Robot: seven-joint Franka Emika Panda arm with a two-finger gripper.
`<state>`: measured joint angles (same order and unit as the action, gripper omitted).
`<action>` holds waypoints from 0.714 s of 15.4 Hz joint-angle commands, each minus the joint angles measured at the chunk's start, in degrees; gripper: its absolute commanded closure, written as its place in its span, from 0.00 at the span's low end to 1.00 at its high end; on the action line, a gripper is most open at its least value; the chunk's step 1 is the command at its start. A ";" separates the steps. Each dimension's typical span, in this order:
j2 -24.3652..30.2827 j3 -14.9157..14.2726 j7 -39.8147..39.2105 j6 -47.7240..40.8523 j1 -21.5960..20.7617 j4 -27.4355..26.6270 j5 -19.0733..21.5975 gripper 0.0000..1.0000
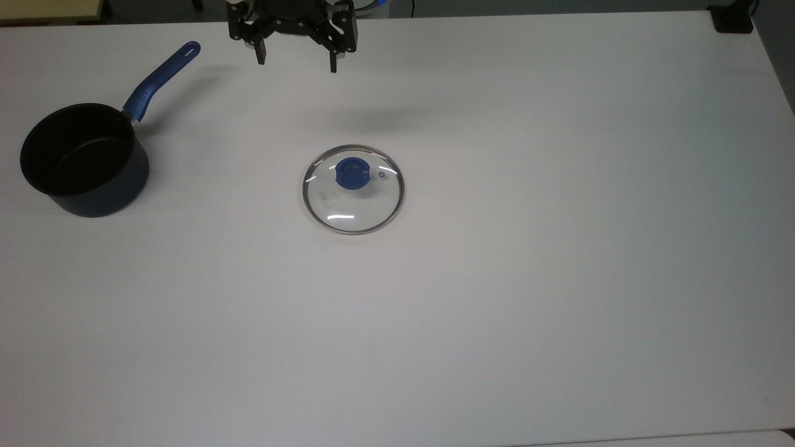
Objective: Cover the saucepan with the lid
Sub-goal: 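Move the gripper down over the glass lid's blue knob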
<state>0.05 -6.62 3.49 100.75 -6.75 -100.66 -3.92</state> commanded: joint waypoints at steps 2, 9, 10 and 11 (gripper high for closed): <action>0.74 0.56 0.29 -1.70 0.07 0.20 -0.74 0.00; -1.71 0.74 0.12 3.30 -1.32 -1.54 -0.12 0.00; -3.12 0.74 0.12 5.49 -2.38 -2.16 -0.12 0.00; -4.78 0.65 0.12 7.25 -3.34 -2.43 -0.12 0.00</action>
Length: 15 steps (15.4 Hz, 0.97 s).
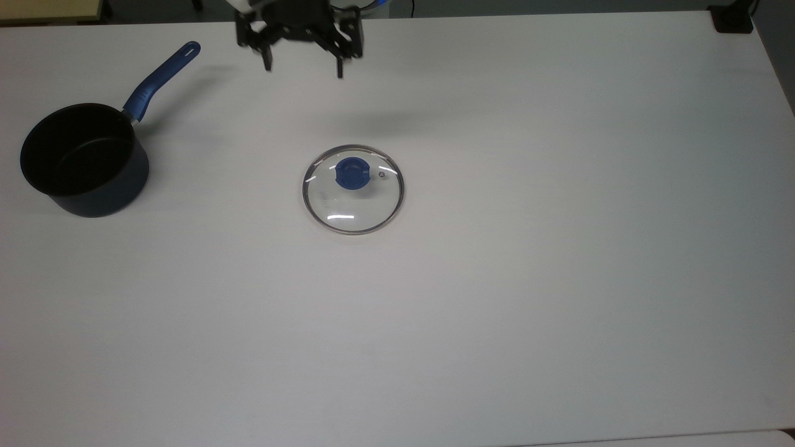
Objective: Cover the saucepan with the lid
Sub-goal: 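Move the gripper down over the glass lid's blue knob, then close the gripper on the blue knob of the glass lid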
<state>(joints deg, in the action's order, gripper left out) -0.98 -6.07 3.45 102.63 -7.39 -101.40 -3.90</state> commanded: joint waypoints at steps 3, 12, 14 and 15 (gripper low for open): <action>-8.24 0.27 -0.11 8.72 -3.94 -1.87 -0.05 0.00; -15.54 0.27 -8.01 13.56 -4.13 -4.24 0.04 0.03; -16.86 0.27 -8.02 14.43 -3.77 -4.15 0.04 0.07; -17.04 0.27 -8.02 15.57 -3.68 -4.24 0.12 0.13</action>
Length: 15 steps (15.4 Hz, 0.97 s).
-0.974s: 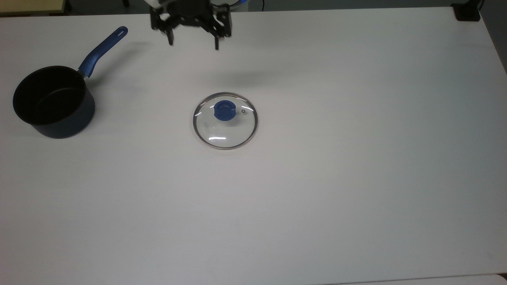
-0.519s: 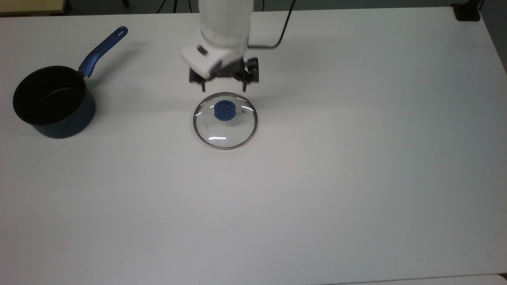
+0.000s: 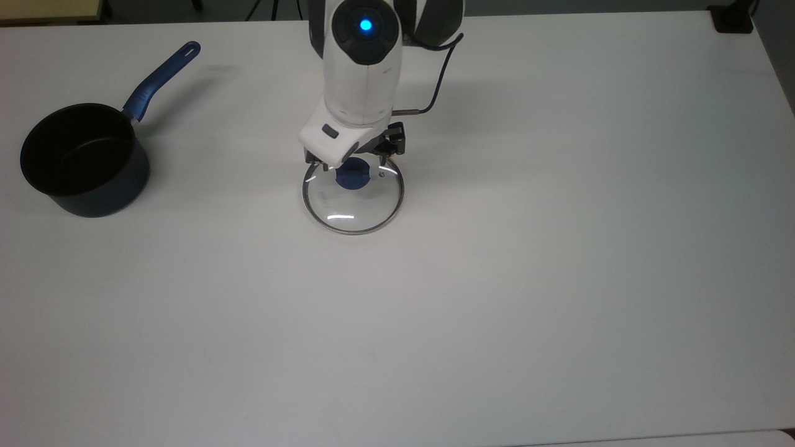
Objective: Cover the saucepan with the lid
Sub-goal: 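Close the gripper on the blue knob of the glass lid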
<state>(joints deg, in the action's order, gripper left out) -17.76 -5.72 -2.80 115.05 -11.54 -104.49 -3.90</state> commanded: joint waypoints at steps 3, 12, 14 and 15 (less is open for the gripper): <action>-0.96 -0.08 -1.77 4.30 0.46 -1.60 1.09 0.19; 0.96 -0.61 -1.59 4.14 1.08 -0.98 3.90 0.66; 2.55 -0.96 -1.85 -0.77 2.99 1.46 3.82 0.66; 2.64 -0.96 -1.85 -3.40 4.49 3.74 3.21 0.66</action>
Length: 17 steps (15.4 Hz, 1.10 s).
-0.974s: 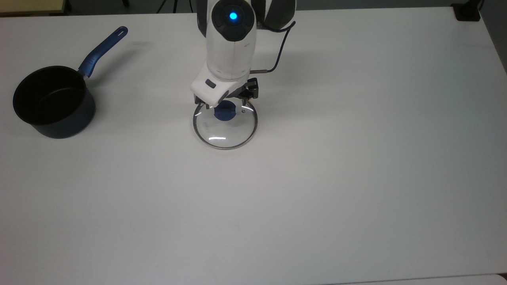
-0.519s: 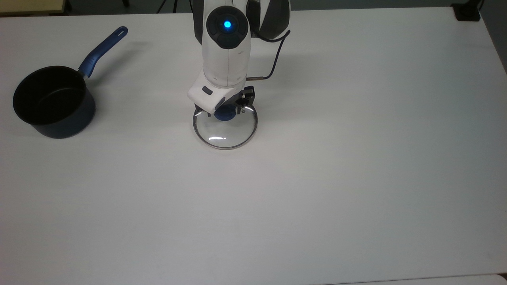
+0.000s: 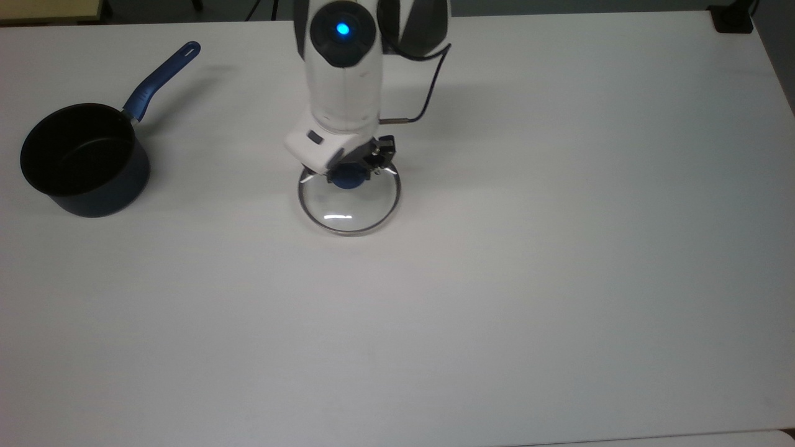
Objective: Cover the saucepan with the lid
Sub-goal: 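Lift the lid and carry it over the dark blue saucepan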
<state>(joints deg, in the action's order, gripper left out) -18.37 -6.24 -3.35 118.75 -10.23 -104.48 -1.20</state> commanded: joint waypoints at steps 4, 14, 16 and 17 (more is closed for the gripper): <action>2.64 -1.15 -6.21 -9.94 10.47 12.36 -1.43 0.66; -4.47 -1.15 -30.04 -6.44 30.52 21.33 -2.93 0.66; -5.88 -1.15 -30.49 -5.54 31.58 21.34 -2.93 0.66; -6.15 -1.15 -30.49 -5.63 31.94 21.34 -2.93 0.66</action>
<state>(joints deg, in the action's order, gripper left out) -22.27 -7.70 -32.73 112.60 21.14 -85.30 -3.87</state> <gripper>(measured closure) 0.392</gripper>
